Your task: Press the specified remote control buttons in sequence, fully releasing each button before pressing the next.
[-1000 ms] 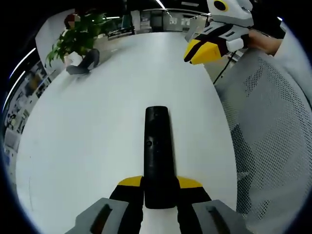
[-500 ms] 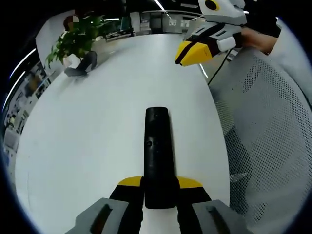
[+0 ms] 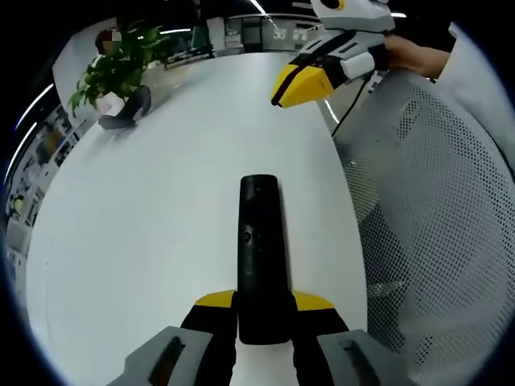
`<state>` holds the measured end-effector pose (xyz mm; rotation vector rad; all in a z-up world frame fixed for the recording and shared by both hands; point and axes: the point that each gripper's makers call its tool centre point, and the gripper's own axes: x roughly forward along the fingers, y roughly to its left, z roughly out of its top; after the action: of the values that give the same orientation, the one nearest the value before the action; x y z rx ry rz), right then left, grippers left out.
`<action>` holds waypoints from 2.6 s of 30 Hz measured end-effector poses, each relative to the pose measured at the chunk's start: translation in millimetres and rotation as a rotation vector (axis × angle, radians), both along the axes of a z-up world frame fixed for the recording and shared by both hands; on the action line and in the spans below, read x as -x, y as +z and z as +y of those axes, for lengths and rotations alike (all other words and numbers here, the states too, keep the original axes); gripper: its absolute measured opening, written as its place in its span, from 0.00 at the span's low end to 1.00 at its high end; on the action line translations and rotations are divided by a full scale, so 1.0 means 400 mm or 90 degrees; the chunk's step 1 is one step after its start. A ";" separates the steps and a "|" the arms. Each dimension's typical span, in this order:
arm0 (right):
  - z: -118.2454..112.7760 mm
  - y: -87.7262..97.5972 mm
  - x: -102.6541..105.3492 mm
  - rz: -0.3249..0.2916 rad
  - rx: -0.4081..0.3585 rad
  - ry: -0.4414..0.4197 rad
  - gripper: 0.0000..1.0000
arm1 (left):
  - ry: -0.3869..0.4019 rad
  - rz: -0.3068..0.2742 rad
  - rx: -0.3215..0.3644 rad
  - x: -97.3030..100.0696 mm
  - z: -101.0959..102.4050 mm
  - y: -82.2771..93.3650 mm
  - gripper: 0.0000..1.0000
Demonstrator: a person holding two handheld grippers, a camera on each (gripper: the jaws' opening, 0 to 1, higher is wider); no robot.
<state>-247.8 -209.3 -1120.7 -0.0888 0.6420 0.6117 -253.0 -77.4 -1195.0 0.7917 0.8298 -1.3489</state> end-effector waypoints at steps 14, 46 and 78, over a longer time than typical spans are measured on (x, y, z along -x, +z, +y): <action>0.002 -0.004 0.003 0.005 0.003 0.004 0.02 | -0.020 0.000 -0.011 0.020 -0.003 0.000 0.24; 0.017 -0.020 0.018 0.030 0.010 0.034 0.00 | -0.029 0.004 -0.065 0.027 -0.005 0.000 0.24; 0.111 -0.149 0.032 0.091 0.228 0.367 0.00 | -0.069 0.000 -0.064 0.028 -0.004 0.001 0.24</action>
<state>-260.5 -164.9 -1180.3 -0.5839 0.8673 1.0588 -264.4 -79.1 -1194.7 0.9258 0.8707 -1.4109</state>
